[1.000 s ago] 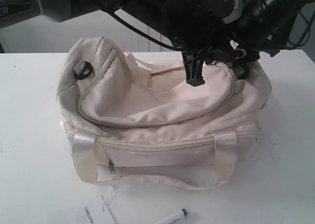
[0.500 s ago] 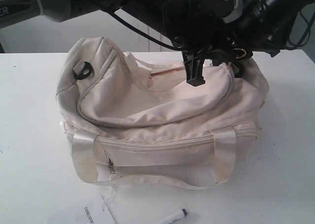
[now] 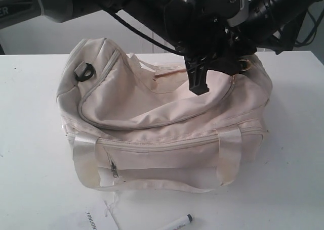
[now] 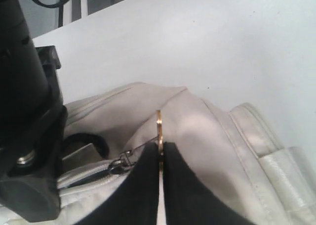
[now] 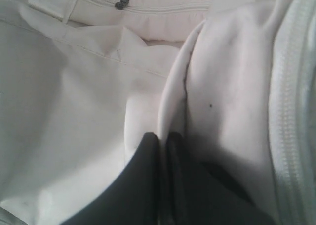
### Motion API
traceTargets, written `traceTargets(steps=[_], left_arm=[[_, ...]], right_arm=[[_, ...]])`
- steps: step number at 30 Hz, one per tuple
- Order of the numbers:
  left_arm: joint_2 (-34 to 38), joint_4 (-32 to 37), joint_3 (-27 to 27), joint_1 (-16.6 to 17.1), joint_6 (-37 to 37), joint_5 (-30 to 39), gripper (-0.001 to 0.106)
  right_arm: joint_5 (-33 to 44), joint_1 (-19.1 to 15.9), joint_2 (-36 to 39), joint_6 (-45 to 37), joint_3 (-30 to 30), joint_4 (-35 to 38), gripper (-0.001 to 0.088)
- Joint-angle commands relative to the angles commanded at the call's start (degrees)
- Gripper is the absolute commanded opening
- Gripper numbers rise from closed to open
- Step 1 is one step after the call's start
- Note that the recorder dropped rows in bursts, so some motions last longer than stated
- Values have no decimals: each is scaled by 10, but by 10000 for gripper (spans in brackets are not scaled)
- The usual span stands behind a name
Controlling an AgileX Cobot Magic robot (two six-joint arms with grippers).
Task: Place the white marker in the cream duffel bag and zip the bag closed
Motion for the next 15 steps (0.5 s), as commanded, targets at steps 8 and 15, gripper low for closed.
traceTargets(steps=[8,15], left_arm=[[0,0,0,0,-8,59,0],[0,0,0,0,-25,99,0]], right_arm=[[-7,0,0,0,0,0,0],[-10,0,0,-1,0,0,0]])
